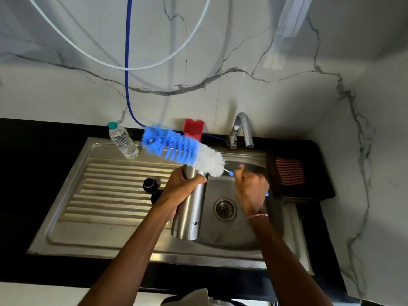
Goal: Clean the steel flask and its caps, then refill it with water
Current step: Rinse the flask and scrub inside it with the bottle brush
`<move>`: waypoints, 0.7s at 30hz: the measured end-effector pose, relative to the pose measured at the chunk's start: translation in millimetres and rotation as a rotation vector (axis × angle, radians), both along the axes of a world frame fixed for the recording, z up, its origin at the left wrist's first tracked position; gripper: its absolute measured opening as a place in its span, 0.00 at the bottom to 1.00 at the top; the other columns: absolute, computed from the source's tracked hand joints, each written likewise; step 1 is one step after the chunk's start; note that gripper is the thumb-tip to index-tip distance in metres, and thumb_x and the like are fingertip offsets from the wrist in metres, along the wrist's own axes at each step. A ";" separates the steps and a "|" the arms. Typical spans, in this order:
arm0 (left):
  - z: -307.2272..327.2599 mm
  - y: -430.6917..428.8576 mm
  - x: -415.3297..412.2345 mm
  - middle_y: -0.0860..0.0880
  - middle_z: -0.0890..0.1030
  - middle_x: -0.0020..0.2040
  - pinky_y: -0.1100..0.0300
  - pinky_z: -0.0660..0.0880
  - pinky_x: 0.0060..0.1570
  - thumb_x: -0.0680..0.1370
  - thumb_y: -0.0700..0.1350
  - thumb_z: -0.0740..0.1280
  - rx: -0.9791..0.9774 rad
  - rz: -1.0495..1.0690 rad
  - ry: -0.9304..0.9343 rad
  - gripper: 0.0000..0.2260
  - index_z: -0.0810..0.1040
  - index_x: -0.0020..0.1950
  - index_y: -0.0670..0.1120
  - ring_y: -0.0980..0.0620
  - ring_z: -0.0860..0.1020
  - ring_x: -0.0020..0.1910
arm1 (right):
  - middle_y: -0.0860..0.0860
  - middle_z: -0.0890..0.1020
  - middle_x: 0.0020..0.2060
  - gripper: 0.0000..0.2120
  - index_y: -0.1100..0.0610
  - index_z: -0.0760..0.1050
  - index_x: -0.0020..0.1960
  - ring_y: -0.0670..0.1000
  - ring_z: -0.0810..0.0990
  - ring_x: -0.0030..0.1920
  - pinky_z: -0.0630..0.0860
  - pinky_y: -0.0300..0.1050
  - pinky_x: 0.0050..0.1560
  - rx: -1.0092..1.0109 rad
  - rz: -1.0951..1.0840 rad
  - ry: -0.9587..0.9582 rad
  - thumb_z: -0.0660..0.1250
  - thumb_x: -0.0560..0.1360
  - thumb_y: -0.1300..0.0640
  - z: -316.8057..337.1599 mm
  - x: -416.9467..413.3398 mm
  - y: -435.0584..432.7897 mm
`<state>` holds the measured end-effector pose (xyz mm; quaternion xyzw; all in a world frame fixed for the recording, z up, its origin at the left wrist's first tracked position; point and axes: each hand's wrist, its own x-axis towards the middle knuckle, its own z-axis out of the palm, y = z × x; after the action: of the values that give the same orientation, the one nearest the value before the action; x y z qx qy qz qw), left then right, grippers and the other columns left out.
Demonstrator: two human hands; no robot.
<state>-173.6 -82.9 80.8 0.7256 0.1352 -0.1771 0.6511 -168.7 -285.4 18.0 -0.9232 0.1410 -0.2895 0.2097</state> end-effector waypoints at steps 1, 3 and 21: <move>-1.1 1.3 0.7 0.44 0.87 0.44 0.54 0.79 0.46 0.67 0.47 0.78 -0.009 0.002 -0.002 0.16 0.83 0.52 0.44 0.48 0.85 0.43 | 0.58 0.73 0.19 0.27 0.61 0.70 0.22 0.60 0.71 0.18 0.67 0.44 0.22 0.059 0.018 0.035 0.60 0.78 0.51 1.6 1.7 5.4; -3.8 8.3 2.0 0.44 0.87 0.45 0.53 0.81 0.47 0.68 0.45 0.81 -0.054 0.028 -0.004 0.16 0.84 0.52 0.45 0.47 0.86 0.44 | 0.59 0.75 0.21 0.28 0.62 0.72 0.25 0.61 0.74 0.22 0.67 0.45 0.27 0.186 -0.001 0.138 0.58 0.79 0.48 1.4 2.2 4.3; -9.5 45.6 19.0 0.50 0.87 0.46 0.57 0.81 0.45 0.69 0.40 0.81 -0.030 0.209 -0.168 0.19 0.80 0.56 0.52 0.52 0.85 0.44 | 0.51 0.84 0.47 0.07 0.44 0.79 0.50 0.59 0.82 0.46 0.79 0.51 0.48 -0.316 0.223 0.434 0.64 0.79 0.42 131.5 99.3 -38.7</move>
<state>-154.6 -37.2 71.2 0.7099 0.1521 -0.0489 0.6859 -69.3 -324.1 149.5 -0.9946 0.0334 -0.0789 0.0585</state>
